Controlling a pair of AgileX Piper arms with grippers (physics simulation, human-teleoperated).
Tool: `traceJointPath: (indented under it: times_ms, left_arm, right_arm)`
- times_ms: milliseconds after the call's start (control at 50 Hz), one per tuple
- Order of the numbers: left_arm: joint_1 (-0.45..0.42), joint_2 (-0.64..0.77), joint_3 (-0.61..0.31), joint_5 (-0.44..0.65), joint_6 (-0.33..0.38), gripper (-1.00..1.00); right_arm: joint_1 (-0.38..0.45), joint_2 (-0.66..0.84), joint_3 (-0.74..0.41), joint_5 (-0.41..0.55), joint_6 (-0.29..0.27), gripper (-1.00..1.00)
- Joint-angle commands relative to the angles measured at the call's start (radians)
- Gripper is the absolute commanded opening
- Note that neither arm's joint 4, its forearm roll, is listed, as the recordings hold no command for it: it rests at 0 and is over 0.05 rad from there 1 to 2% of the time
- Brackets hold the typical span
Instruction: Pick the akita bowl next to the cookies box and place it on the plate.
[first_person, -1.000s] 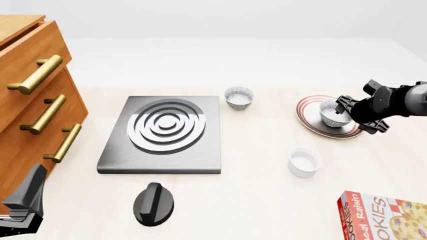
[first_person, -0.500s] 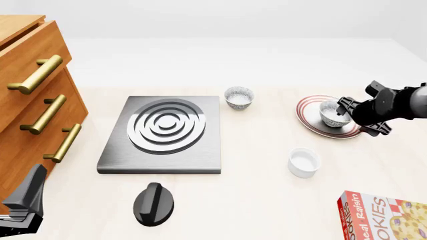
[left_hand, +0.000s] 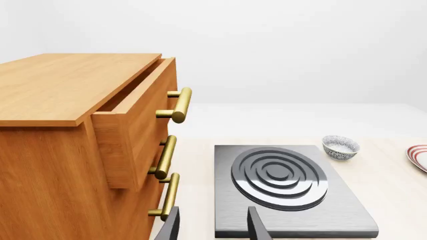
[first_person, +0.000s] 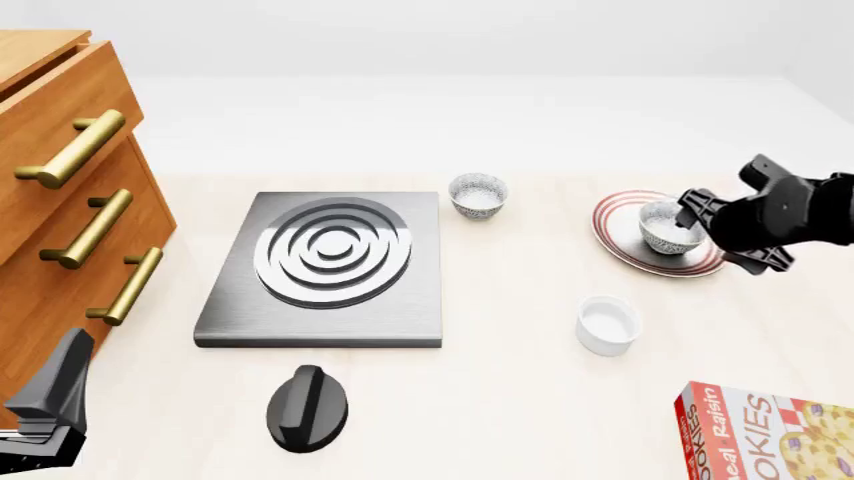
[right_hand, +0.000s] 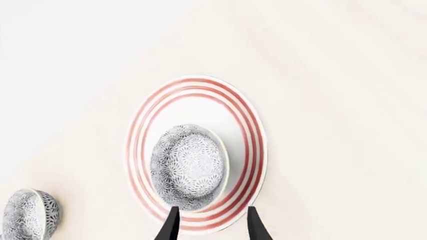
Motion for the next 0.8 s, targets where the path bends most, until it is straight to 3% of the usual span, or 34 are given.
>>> traceJointPath:
  times_ms: [20,120,500,580,680,760,800]
  left_arm:
    - [0.0,0.0,0.0,0.0,0.0,1.0]
    - [0.0,0.0,0.0,0.0,0.0,1.0]
    - [0.0,0.0,0.0,0.0,0.0,1.0]
    - [0.0,0.0,0.0,0.0,0.0,1.0]
    - [0.0,0.0,0.0,0.0,0.0,1.0]
    - [0.0,0.0,0.0,0.0,0.0,1.0]
    - [0.0,0.0,0.0,0.0,0.0,1.0]
  right_arm:
    - [0.014,-0.119,0.107,-0.017,0.018,1.0]
    - [0.014,-0.183,0.148,-0.014,-0.004,1.0]
    - [0.102,-0.476,0.363,-0.013,0.019,1.0]
    - [0.153,-0.58,0.454,-0.051,0.09,1.0]
    - [0.175,-0.659,0.512,-0.063,0.11,1.0]
    - [0.215,-0.783,0.599,-0.083,0.172,1.0]
    - [0.217,-0.804,0.609,-0.079,0.173,1.0]
